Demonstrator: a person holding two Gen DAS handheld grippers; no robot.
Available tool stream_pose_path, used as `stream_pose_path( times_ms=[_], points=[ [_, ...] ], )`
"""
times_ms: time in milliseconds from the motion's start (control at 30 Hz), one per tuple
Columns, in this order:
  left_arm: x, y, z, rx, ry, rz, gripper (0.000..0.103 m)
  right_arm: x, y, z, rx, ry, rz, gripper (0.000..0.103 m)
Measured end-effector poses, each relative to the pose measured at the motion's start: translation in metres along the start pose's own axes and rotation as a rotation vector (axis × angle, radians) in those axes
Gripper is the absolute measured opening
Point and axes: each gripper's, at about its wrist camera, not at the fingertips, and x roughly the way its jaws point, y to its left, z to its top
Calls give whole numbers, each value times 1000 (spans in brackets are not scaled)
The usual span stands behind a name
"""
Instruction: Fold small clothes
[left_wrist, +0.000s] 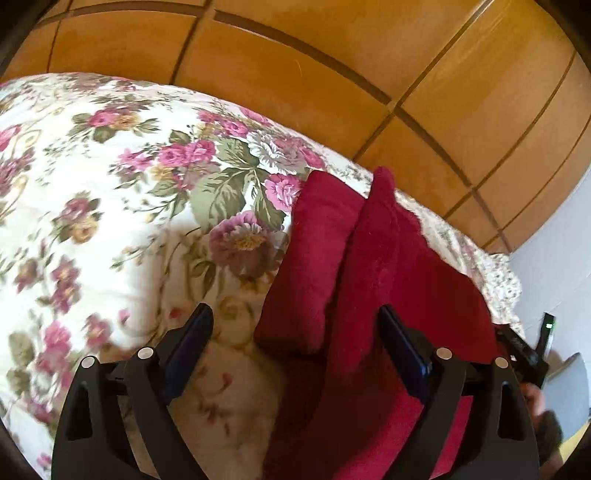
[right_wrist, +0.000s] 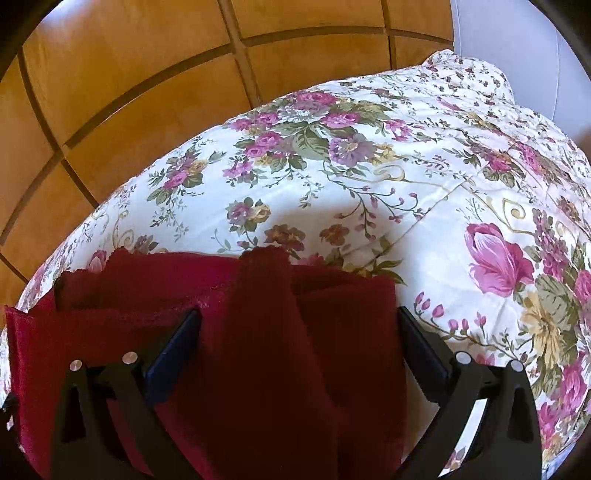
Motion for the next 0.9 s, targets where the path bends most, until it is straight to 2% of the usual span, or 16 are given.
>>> stream_pose_path(
  times_ms=[33, 167, 200, 233, 300, 333, 433, 500, 567, 633, 667, 700, 733, 800, 900],
  points=[
    [-7, 2, -4, 8, -1, -23, 77, 0, 0, 0, -1, -4, -2, 101],
    [-21, -5, -19, 81, 28, -75, 68, 3, 3, 1, 1, -13, -5, 101],
    [-20, -8, -22, 102, 42, -81, 59, 2, 3, 0, 0, -15, -7, 101],
    [-17, -10, -24, 129, 66, -81, 42, 2, 4, 0, -1, -16, -8, 101],
    [-11, -17, -25, 151, 107, -83, 21, 2, 4, 0, -1, -17, -8, 101],
    [-12, -20, -22, 149, 99, -74, 14, 1, 4, 0, 0, -16, -7, 101],
    [-31, -20, -5, 79, 38, -99, 10, 1, 4, -1, 0, -17, -7, 101],
    [-38, -21, 4, 86, 28, -66, 9, 1, 4, -1, 0, -20, -10, 101],
    [-25, -16, -2, 134, 88, 3, 9, 1, 6, -1, -5, -21, -15, 101],
    [-12, -14, -13, 152, 135, 18, 10, 1, 6, -1, -5, -23, -15, 101],
    [-14, -16, -14, 171, 118, 17, 11, 1, 5, -2, -3, -23, -11, 101],
    [-20, -23, -12, 215, 88, 46, 17, 1, 5, -2, -1, -22, -9, 101],
    [-25, -28, -9, 245, 62, 84, 30, 1, 5, -2, -1, -22, -10, 101],
    [-41, -42, 3, 261, -27, 155, 34, 1, 5, -2, -1, -23, -11, 101],
    [-50, -66, 23, 265, -89, 83, 34, 1, 5, -2, 0, -28, -10, 101]
  ],
)
